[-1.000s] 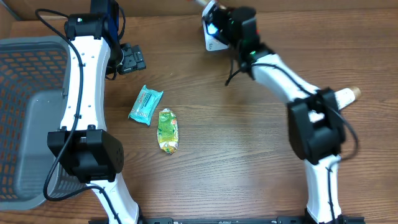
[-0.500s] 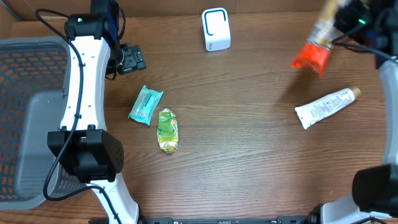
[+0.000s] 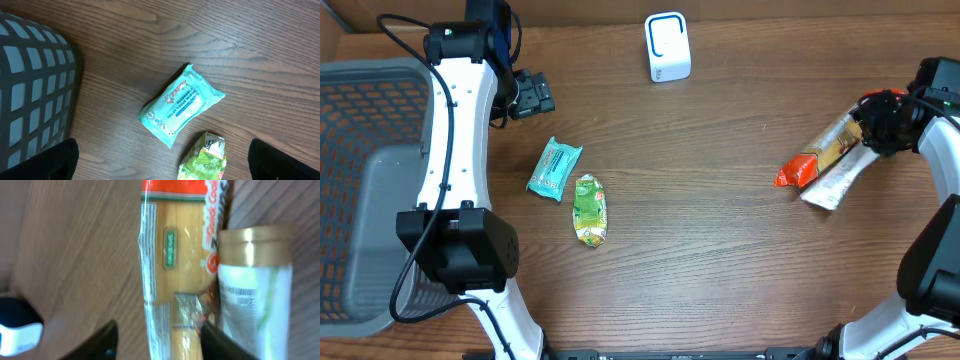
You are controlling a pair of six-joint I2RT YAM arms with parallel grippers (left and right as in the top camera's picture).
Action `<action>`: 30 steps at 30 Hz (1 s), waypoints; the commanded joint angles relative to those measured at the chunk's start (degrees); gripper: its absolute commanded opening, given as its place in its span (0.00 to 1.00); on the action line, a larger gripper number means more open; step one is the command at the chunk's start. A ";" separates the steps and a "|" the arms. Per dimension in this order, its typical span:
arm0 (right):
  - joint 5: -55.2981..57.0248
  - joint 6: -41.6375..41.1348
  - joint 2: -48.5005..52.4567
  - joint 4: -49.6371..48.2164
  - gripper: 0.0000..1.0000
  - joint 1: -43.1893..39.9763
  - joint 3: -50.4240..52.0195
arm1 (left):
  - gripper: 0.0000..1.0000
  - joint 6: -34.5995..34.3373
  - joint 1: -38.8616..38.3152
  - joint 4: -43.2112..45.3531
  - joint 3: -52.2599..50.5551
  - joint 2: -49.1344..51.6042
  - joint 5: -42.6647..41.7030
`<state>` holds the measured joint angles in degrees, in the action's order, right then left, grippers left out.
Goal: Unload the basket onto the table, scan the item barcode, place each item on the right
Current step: 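Lay the spaghetti pack beside the white bottle on the right, then reach the right gripper to the green juice carton and grasp it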
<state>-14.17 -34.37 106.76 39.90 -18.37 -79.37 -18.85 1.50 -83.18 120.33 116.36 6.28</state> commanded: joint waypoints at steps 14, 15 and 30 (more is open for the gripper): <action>-15.06 15.98 -5.95 14.58 0.73 11.43 -9.62 | 1.00 1.07 -0.02 -0.11 -0.17 0.55 0.52; -15.02 16.96 -5.57 13.75 0.73 15.26 -9.62 | 1.00 1.07 -0.02 -0.11 -0.17 0.55 0.52; -11.80 18.62 9.44 0.72 0.78 51.91 -9.49 | 1.00 1.07 -0.02 -0.11 -0.17 0.55 0.52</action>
<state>-26.50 -16.45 113.86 41.60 29.95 -87.85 -18.83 1.50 -83.18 120.33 116.36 6.28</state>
